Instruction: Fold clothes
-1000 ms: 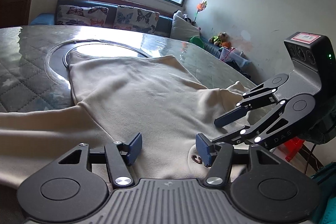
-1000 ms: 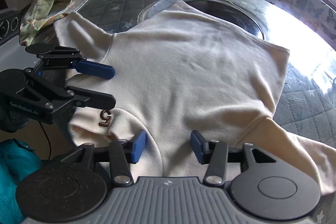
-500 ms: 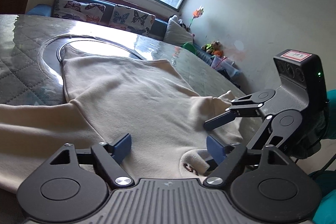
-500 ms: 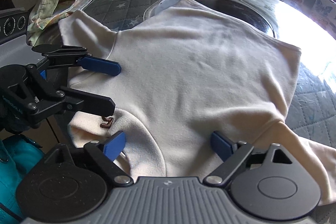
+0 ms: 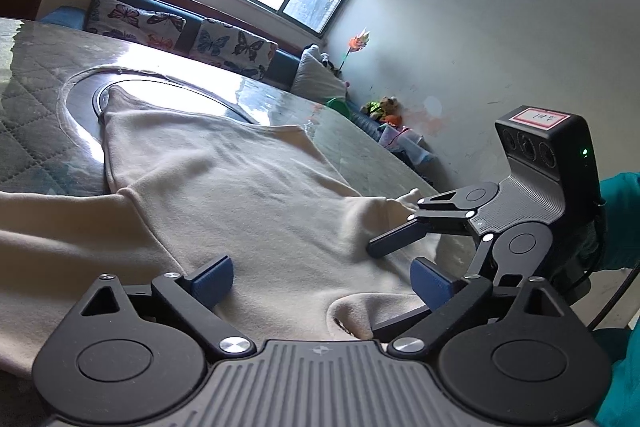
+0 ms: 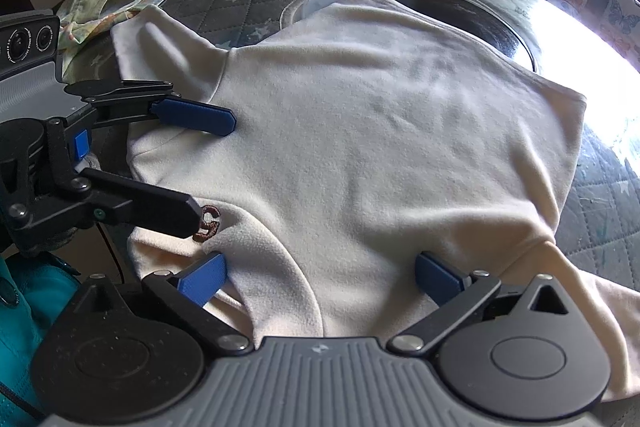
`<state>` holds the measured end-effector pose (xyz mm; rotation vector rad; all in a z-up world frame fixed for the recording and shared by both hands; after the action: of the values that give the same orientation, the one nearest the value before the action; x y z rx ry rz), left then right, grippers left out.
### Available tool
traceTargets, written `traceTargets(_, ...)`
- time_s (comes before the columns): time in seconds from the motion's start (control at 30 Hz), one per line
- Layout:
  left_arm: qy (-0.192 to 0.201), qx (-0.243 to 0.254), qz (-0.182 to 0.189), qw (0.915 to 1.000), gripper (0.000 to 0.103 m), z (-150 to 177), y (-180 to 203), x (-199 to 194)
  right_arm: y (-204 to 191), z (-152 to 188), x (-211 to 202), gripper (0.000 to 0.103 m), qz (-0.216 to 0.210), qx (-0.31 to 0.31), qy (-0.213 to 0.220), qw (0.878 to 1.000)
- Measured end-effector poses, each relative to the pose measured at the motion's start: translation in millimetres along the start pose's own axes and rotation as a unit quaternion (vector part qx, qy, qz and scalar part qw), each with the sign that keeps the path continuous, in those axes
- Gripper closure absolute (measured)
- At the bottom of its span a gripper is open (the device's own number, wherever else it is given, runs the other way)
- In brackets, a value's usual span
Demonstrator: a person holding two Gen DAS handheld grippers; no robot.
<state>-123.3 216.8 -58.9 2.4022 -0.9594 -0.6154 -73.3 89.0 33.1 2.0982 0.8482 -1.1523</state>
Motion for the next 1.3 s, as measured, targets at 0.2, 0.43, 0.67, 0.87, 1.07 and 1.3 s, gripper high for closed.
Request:
traceTargets(0.2, 0.006, 0.001, 0.014, 0.9999, 0.0, 0.1, -2.6, -1.0, -0.9, -1.1, 1.3, 0.0, 0.001, -0.001, -0.003, 1.0)
traceTargets(0.43, 0.009, 0.001, 0.015, 0.9998, 0.0, 0.3, -3.3, -0.6, -0.9, -1.4, 2.0, 0.0, 0.002, -0.002, -0.004, 1.0)
traceTargets(0.67, 0.009, 0.0, 0.012, 0.9999, 0.0, -0.3, -3.2, -0.7, -1.6, -0.9, 1.9, 0.0, 0.003, -0.003, -0.004, 1.0)
traceTargets(0.87, 0.009, -0.003, 0.005, 0.9999, 0.0, -0.8, -1.5, 0.3, -1.4, -1.8, 2.2, 0.0, 0.005, -0.003, -0.006, 1.0)
traceTargets(1.07, 0.007, -0.004, -0.003, 1.0, 0.0, -0.9, 0.6, -0.7, -3.5, -2.8, 3.0, 0.0, 0.011, -0.003, -0.008, 1.0)
traceTargets(1.3, -0.001, -0.002, -0.02, 0.9998, 0.0, -1.4, 5.2, 3.3, -4.2, -0.5, 2.2, 0.0, 0.014, -0.001, 0.0, 1.0)
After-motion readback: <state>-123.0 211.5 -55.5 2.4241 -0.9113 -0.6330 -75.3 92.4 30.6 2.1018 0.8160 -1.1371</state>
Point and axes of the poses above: each gripper's, at about its wrist camera, not at the fingertips, and x roughly the way its jaws point, y to its right, z to its underside, the point moved 3 cm from there along x, roughly the way its jaws point, and after that the axes turned 15 degrees about z, right-handed, at the moved point
